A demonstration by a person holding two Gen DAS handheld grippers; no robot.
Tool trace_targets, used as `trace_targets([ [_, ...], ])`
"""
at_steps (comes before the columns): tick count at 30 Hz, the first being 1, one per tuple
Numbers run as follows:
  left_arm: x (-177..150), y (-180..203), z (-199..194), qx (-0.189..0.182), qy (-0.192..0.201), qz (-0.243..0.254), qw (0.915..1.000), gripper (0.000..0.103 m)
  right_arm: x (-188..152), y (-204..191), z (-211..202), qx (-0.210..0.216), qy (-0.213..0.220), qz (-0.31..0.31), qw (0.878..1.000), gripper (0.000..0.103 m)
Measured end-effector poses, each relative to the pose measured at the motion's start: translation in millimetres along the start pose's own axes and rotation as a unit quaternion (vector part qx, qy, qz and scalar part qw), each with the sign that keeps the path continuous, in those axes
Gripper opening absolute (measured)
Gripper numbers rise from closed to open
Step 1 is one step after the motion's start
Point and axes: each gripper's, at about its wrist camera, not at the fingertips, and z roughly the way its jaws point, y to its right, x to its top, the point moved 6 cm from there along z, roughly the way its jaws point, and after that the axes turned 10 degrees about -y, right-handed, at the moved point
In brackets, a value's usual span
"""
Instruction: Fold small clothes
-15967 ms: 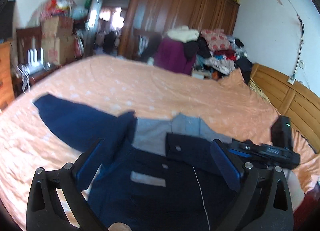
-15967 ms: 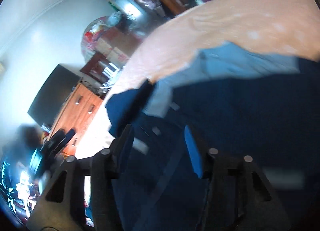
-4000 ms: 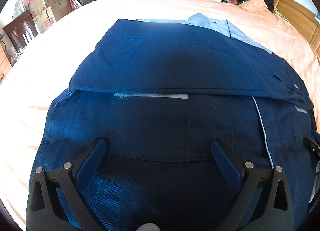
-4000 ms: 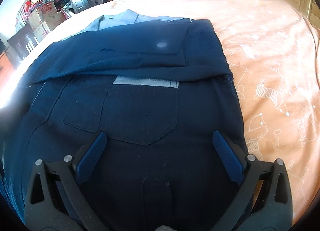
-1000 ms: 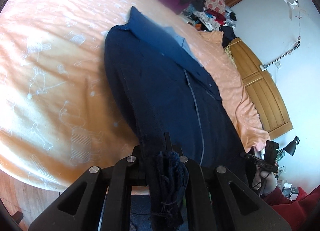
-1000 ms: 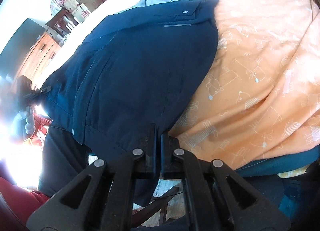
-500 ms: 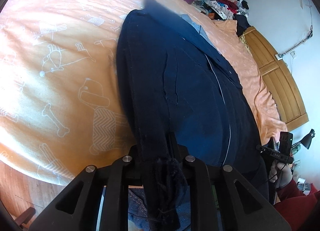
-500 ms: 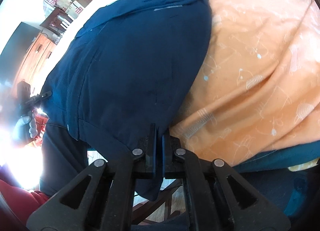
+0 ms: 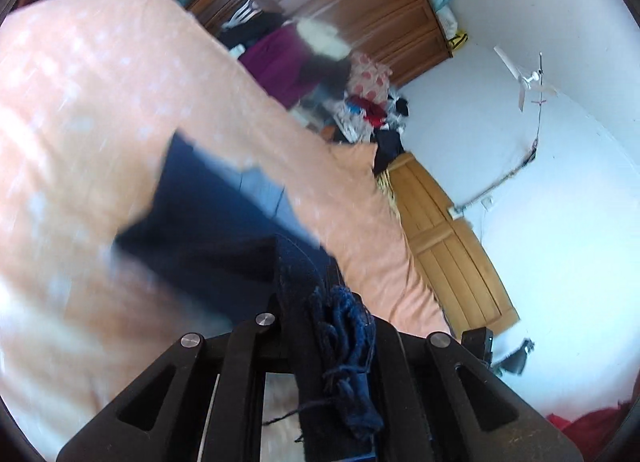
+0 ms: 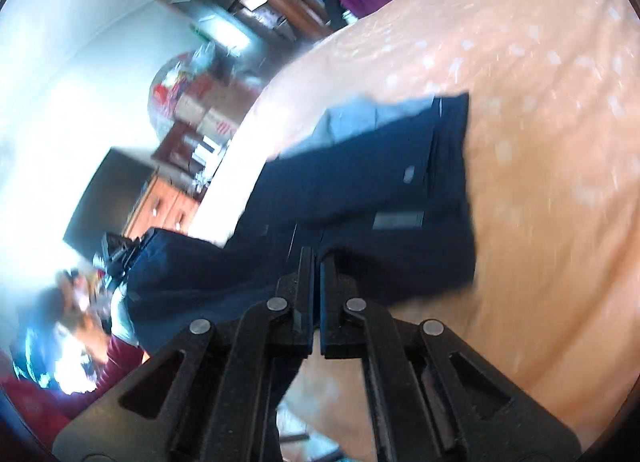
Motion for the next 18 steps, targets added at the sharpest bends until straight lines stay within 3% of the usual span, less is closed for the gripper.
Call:
trace_targets([
  [6, 89.1, -37.9, 94.1, 0.046, -0.021, -0.019, 0.9985, 0.016, 91.0, 69.4, 63.8, -0.014, -0.037, 0.045, 0.998, 0.001],
  [7, 103.1, -56.1, 118.5, 0.061, -0.028, -0.034, 0.9971, 0.02, 102.0, 85.9, 76.5, -0.019, -0.044, 0.06, 0.997, 0.002],
  [8, 113.0, -72.6, 139.2, 0.079, -0.036, -0.042, 0.9953, 0.034, 113.3, 110.2, 94.2, -0.037, -0.056, 0.079, 0.995, 0.004],
  [9, 122.1, -93.5, 161.3, 0.106, -0.047, -0.049, 0.9921, 0.049, 119.0, 122.5, 101.9, -0.052, -0.062, 0.088, 0.993, 0.009],
  [11, 135.0, -135.3, 188.2, 0.172, -0.064, -0.075, 0.9803, 0.057, 125.2, 142.2, 117.2, -0.078, -0.072, 0.099, 0.989, 0.021],
  [13, 141.9, -155.3, 197.7, 0.194, -0.061, -0.079, 0.9759, 0.057, 130.7, 151.1, 120.5, -0.075, -0.058, 0.094, 0.991, 0.066],
  [14, 145.3, -158.5, 197.3, 0.194, -0.053, -0.077, 0.9765, 0.059, 132.2, 154.1, 120.1, -0.068, -0.052, 0.096, 0.992, 0.075],
  [15, 149.2, -161.0, 195.4, 0.192, -0.045, -0.072, 0.9777, 0.064, 133.9, 160.3, 118.0, -0.054, -0.039, 0.107, 0.992, 0.081],
  [18, 150.6, -160.7, 183.6, 0.188, -0.024, -0.056, 0.9803, 0.069, 133.1, 179.6, 112.2, -0.038, -0.022, 0.134, 0.99, 0.081],
])
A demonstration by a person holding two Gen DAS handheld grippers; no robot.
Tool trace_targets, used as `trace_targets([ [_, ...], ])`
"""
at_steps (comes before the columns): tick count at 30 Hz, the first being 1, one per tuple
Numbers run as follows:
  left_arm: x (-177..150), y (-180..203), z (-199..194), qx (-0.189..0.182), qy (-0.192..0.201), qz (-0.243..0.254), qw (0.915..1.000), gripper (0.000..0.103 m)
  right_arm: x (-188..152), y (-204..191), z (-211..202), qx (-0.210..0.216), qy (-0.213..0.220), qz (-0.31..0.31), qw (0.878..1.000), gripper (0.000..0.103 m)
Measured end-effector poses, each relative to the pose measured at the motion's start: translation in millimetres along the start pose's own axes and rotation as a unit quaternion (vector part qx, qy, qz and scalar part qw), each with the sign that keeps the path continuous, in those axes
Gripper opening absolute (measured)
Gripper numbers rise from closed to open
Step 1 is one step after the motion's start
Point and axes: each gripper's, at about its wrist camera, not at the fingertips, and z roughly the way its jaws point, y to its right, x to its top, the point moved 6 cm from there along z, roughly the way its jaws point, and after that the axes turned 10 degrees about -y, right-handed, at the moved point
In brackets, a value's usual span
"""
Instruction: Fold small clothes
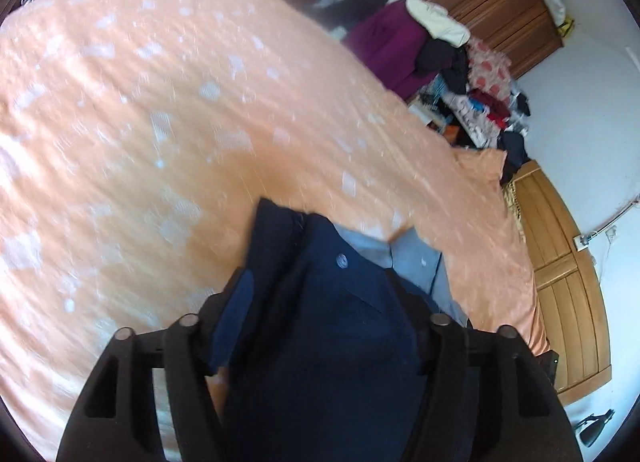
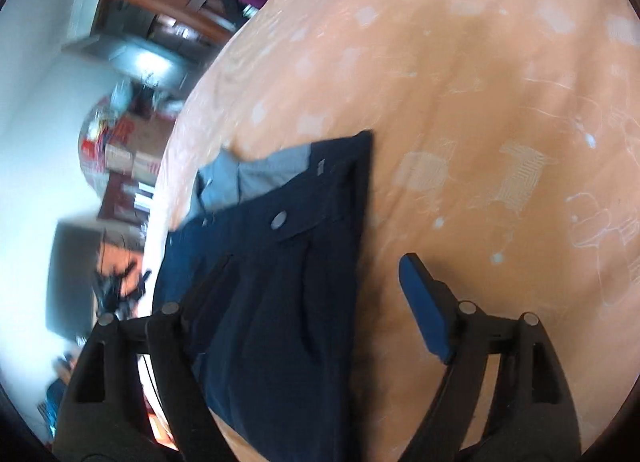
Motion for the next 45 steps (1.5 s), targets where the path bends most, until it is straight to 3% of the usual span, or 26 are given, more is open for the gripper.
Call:
trace_targets([
  [2, -2.9, 0.8, -3.3, 0.012, -0.002, 0.019, 0.9998, 0.069, -0.3, 2.8, -0.5, -0.009, 0.006, -0.008, 1.0, 0.078],
  [4, -6.5, 4.8, -3.4, 0.034, -0.016, 0.06, 0.9975, 0.069, -3.9, -2.2, 5.8, -0.012, -0.008, -0.028, 1.0, 0.053],
  [5, -9.0, 7.1, 1.1, 0.046, -0.027, 0.083, 0.9951, 0.069, -3.9, -8.3, 12.6, -0.023, -0.02, -0.045, 0.999, 0.049],
  [9, -17.3, 24.6, 22.5, 0.09, -0.064, 0.155, 0.9818, 0.064, -10.6, -29.3, 35.9, -0.105, -0.039, -0.116, 0.987, 0.039],
  [13, -20.0, 33.5, 32.3, 0.11, -0.07, 0.187, 0.9736, 0.064, -8.6, -37.3, 37.5, -0.166, -0.015, -0.161, 0.973, 0.013],
  [18, -26.8, 34.5, 47.3, 0.122, -0.089, 0.192, 0.9697, 0.064, -0.8, -26.8, 39.1, -0.159, -0.013, -0.154, 0.975, 0.015],
  [22, -31.0, 23.6, 56.1, 0.132, -0.096, 0.184, 0.9693, 0.058, 2.6, -41.3, 40.4, -0.161, 0.008, -0.179, 0.971, 0.006],
  [24, -34.2, 18.4, 50.9, 0.127, -0.084, 0.175, 0.9727, 0.056, 10.0, -49.3, 43.9, -0.139, 0.025, -0.185, 0.973, 0.005],
  [28, -50.2, 2.0, 43.3, 0.116, -0.074, 0.158, 0.9778, 0.055, 12.0, -15.4, 64.8, -0.123, 0.0, -0.171, 0.978, 0.006],
  [30, -56.3, -3.6, 40.2, 0.121, -0.069, 0.154, 0.9782, 0.056, 14.0, -4.2, 63.7, -0.081, -0.003, -0.148, 0.986, 0.006],
  [34, -58.8, -13.9, 30.6, 0.122, -0.064, 0.129, 0.982, 0.057, 9.9, -6.9, 43.0, -0.096, 0.02, -0.138, 0.986, 0.031],
  [38, -64.7, -15.2, 10.6, 0.142, -0.053, 0.12, 0.981, 0.06, -21.7, -20.2, -15.0, -0.102, 0.069, -0.141, 0.982, 0.034],
  [39, -68.2, -13.7, 3.8, 0.14, -0.049, 0.122, 0.9814, 0.061, -32.8, -26.0, -21.7, -0.096, 0.071, -0.148, 0.982, 0.027],
  [40, -72.8, -12.1, -3.6, 0.139, -0.045, 0.125, 0.9813, 0.061, -51.5, -33.0, -26.2, -0.083, 0.063, -0.161, 0.981, 0.02],
  [42, -82.0, -10.8, -15.5, 0.134, -0.038, 0.126, 0.9823, 0.062, -85.1, -36.7, -17.3, -0.07, 0.031, -0.176, 0.981, 0.018],
  [45, -99.0, -12.7, -23.8, 0.123, -0.037, 0.114, 0.9852, 0.063, -112.4, -18.3, 19.6, -0.101, -0.015, -0.185, 0.977, 0.015],
])
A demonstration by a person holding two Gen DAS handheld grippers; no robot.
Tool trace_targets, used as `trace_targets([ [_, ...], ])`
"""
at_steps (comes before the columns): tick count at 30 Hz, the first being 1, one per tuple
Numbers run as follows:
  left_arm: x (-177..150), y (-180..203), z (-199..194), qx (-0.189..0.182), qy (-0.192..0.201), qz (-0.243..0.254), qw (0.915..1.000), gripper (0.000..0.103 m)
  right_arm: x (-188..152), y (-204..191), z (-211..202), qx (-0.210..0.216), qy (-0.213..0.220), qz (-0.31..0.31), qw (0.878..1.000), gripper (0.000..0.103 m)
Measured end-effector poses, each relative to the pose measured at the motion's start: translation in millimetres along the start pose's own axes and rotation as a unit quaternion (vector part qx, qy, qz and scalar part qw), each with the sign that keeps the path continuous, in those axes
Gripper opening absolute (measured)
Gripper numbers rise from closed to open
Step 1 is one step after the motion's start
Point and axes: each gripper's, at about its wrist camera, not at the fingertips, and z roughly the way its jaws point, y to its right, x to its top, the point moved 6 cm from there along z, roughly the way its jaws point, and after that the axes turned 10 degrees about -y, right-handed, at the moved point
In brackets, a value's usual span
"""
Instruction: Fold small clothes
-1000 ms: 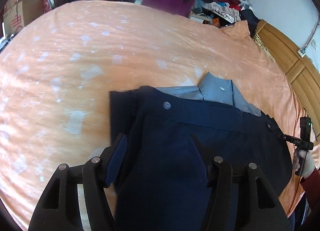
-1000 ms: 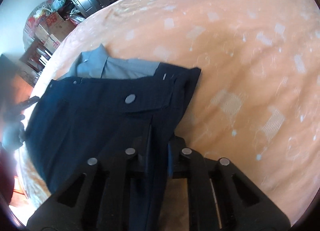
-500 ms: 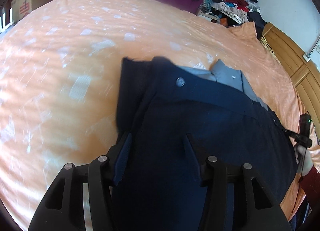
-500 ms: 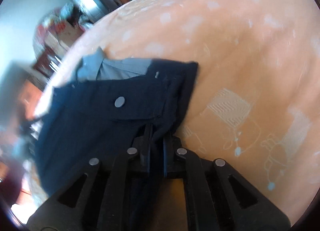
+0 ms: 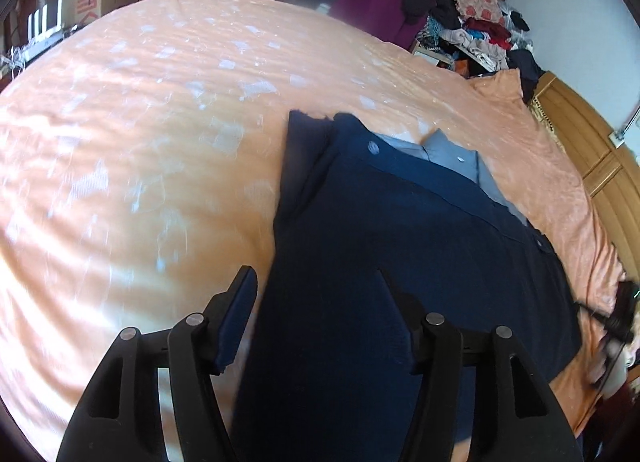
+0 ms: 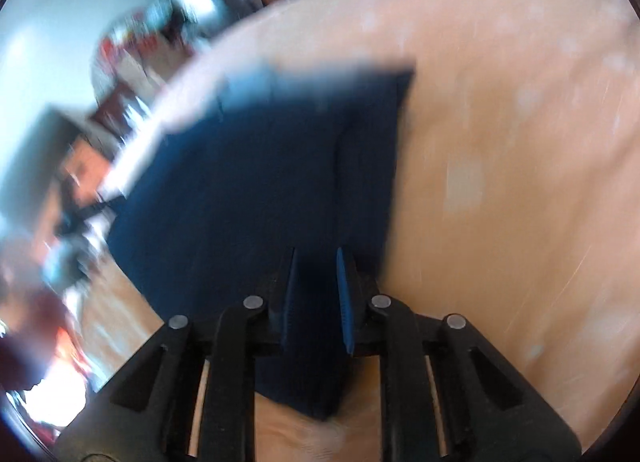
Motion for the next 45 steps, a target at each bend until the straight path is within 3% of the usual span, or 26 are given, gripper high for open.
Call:
trace_targets([
  [2, -10.2, -1.3, 4.3, -0.001, -0.007, -0.009, 0.9999, 0.063, 1.2, 6.6, 6.0, 0.01, 0.018, 0.008, 1.0, 0.008],
  [5, -22.5, -1.3, 8.1, -0.001, -0.013, -0.029, 0.9995, 0.063, 10.5, 10.3, 0.1, 0.023, 0.033, 0.026, 0.999, 0.009],
  [12, -38.0, 21.9, -21.0, -0.002, 0.004, -0.01, 0.9999, 0.063, -7.9, -14.0, -26.8, 0.045, 0.067, 0.026, 0.996, 0.021],
  [14, -44.1, 47.1, -36.9, -0.033, 0.019, 0.02, 0.999, 0.063, -18.3, -18.0, -12.5, 0.05, 0.049, 0.023, 0.997, 0.029],
  [16, -47.6, 70.9, -43.9, -0.069, 0.026, 0.046, 0.9962, 0.063, -23.7, -17.6, 3.5, 0.039, 0.039, 0.02, 0.998, 0.029],
  [19, -50.3, 110.6, -29.1, -0.144, 0.0, 0.089, 0.9856, 0.064, -17.7, -15.7, 5.6, 0.058, 0.037, 0.028, 0.997, 0.029],
  [21, -48.3, 116.9, -10.1, -0.163, -0.019, 0.088, 0.9825, 0.064, -19.8, -13.9, 4.6, 0.069, 0.038, 0.034, 0.996, 0.029],
  [24, -42.6, 88.8, 6.9, -0.095, -0.016, 0.053, 0.994, 0.063, -21.3, -14.3, 3.3, 0.066, 0.038, 0.032, 0.997, 0.029],
  [25, -41.9, 65.6, 8.7, -0.046, -0.01, 0.024, 0.9986, 0.062, -22.5, -10.9, 1.4, 0.07, 0.038, 0.032, 0.996, 0.029],
  [26, -43.7, 40.6, 8.5, -0.001, -0.007, -0.009, 0.9999, 0.048, -22.2, -9.4, 2.1, 0.078, 0.038, 0.035, 0.996, 0.029],
  [27, -47.5, 15.9, 3.3, -0.007, 0.006, -0.052, 0.9986, 0.03, -22.2, -7.4, 2.9, 0.084, 0.038, 0.038, 0.995, 0.029],
  [28, -51.5, -3.8, -4.0, -0.048, 0.019, -0.1, 0.9937, 0.027, -22.2, -5.5, 3.2, 0.094, 0.039, 0.042, 0.994, 0.029],
  [29, -55.0, -17.6, -13.0, -0.061, 0.032, -0.131, 0.9891, 0.027, -22.2, -4.3, 3.5, 0.1, 0.039, 0.045, 0.993, 0.029],
  [32, -63.6, -30.4, -39.5, 0.003, 0.064, -0.15, 0.9866, 0.065, -22.0, -2.7, 3.6, 0.109, 0.04, 0.049, 0.992, 0.029],
  [33, -69.0, -32.7, -50.3, 0.014, 0.081, -0.164, 0.983, 0.065, -22.0, -1.8, 3.5, 0.11, 0.04, 0.049, 0.992, 0.029],
  [36, -80.7, -21.8, -65.7, -0.01, 0.091, -0.17, 0.9812, 0.065, -21.4, -0.9, 3.1, 0.116, 0.041, 0.052, 0.991, 0.029],
  [38, -83.1, -2.3, -69.2, -0.06, 0.091, -0.159, 0.9813, 0.065, -20.7, -2.1, 3.3, 0.116, 0.041, 0.052, 0.991, 0.029],
  [40, -84.9, 17.6, -62.3, -0.104, 0.074, -0.146, 0.981, 0.065, -20.8, -2.8, 3.8, 0.116, 0.041, 0.052, 0.991, 0.03],
  [45, -92.3, 24.3, -23.1, -0.111, 0.022, -0.178, 0.9775, 0.065, -20.8, -3.2, 4.2, 0.118, 0.041, 0.053, 0.991, 0.03],
])
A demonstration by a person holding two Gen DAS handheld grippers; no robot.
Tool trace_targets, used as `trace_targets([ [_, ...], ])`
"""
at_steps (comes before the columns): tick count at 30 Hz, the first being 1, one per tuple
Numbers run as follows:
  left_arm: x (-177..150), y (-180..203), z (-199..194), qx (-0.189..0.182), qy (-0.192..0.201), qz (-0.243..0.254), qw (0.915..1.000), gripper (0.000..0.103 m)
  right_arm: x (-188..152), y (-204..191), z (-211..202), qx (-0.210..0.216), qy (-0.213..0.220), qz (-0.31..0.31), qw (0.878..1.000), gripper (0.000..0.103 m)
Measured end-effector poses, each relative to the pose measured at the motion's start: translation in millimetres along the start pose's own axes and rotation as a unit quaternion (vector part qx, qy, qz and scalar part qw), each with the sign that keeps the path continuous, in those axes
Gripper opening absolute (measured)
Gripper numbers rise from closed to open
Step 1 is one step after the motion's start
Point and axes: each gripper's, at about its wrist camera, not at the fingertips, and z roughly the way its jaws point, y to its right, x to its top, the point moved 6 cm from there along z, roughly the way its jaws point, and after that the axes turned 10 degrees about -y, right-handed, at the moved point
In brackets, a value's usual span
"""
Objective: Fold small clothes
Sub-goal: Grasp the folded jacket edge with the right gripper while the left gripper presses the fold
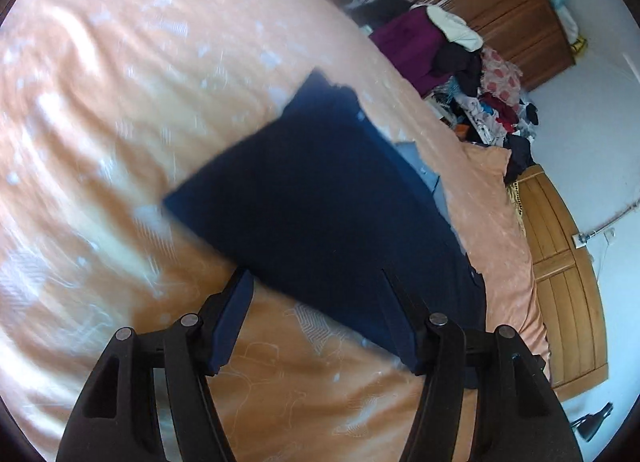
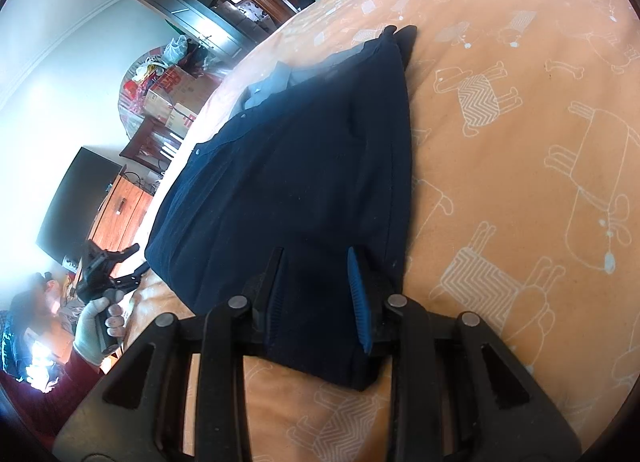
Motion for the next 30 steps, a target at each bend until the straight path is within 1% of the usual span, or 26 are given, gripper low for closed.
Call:
trace_targets([
  [2, 0.9, -3.1, 7.1, 0.009, 0.002, 0.004, 0.9999, 0.065, 0.4, -0.3, 0.2, 0.001, 0.0, 0.0, 1.0, 0.03],
  [8, 33.2, -8.8, 17.3, 0.002, 0.052, 0.002, 0.9986, 0.066, 1.3, 1.4, 0.9, 0.008, -0.001, 0.0, 1.0, 0.031],
  [10, 43.0, -13.1, 21.5, -0.007, 0.066, -0.004, 0.9978, 0.069, 1.7, 1.2, 1.3, 0.006, -0.001, -0.001, 1.0, 0.031],
  [12, 47.3, -16.3, 28.9, -0.02, 0.077, -0.019, 0.9967, 0.076, 1.8, -0.1, 1.9, -0.002, -0.002, -0.004, 1.0, 0.031],
  [14, 49.7, -17.5, 25.9, -0.051, 0.101, -0.033, 0.9931, 0.083, 1.7, -3.3, 2.7, -0.01, -0.004, -0.012, 1.0, 0.034],
  [16, 52.8, -21.0, 23.5, -0.076, 0.116, -0.054, 0.9889, 0.084, 0.7, -11.0, 4.4, -0.019, -0.009, -0.03, 0.999, 0.048],
  [17, 54.5, -22.0, 24.2, -0.084, 0.114, -0.061, 0.988, 0.082, 0.3, -14.3, 5.3, -0.023, -0.013, -0.038, 0.999, 0.052],
  [18, 56.4, -22.3, 25.8, -0.084, 0.107, -0.063, 0.9887, 0.073, 0.1, -19.9, 5.5, -0.035, -0.019, -0.049, 0.998, 0.056],
  [19, 58.5, -25.2, 27.1, -0.082, 0.103, -0.068, 0.9889, 0.063, 0.2, -24.5, 4.0, -0.055, -0.021, -0.054, 0.997, 0.056],
  [20, 59.4, -26.6, 29.5, -0.081, 0.098, -0.072, 0.9893, 0.028, 0.9, -31.2, -0.2, -0.067, -0.025, -0.055, 0.996, 0.057],
  [21, 59.5, -27.0, 33.7, -0.083, 0.089, -0.077, 0.9896, 0.0, 1.8, -36.3, -5.3, -0.068, -0.021, -0.054, 0.996, 0.057],
  [22, 59.6, -25.6, 33.0, -0.071, 0.093, -0.073, 0.9905, 0.001, 4.2, -44.3, -13.8, -0.07, -0.013, -0.053, 0.996, 0.057],
  [24, 58.5, -5.1, 25.1, -0.04, 0.109, -0.021, 0.9931, 0.001, 14.0, -73.6, -35.1, -0.061, 0.012, -0.069, 0.996, 0.057],
  [25, 57.2, 14.0, 20.7, -0.013, 0.118, 0.024, 0.9926, 0.001, 21.0, -87.6, -40.9, -0.052, 0.022, -0.078, 0.995, 0.057],
  [26, 55.9, 30.3, 17.7, 0.006, 0.125, 0.059, 0.9903, 0.001, 36.0, -109.0, -44.1, -0.039, 0.032, -0.093, 0.994, 0.058],
  [27, 52.3, 49.4, 15.1, 0.019, 0.131, 0.098, 0.9863, 0.001, 50.9, -125.3, -41.1, -0.026, 0.034, -0.102, 0.994, 0.067],
  [28, 49.6, 62.1, 14.6, 0.028, 0.133, 0.123, 0.9831, 0.001, 62.8, -136.8, -35.7, -0.015, 0.035, -0.107, 0.994, 0.085],
  [29, 46.5, 74.3, 13.9, 0.04, 0.136, 0.147, 0.9788, 0.001, 78.6, -151.2, -26.4, -0.006, 0.036, -0.113, 0.993, 0.09],
  [30, 41.9, 89.5, 12.6, 0.051, 0.142, 0.175, 0.9728, 0.001, 96.9, -169.4, -11.2, 0.008, 0.032, -0.122, 0.992, 0.093],
])
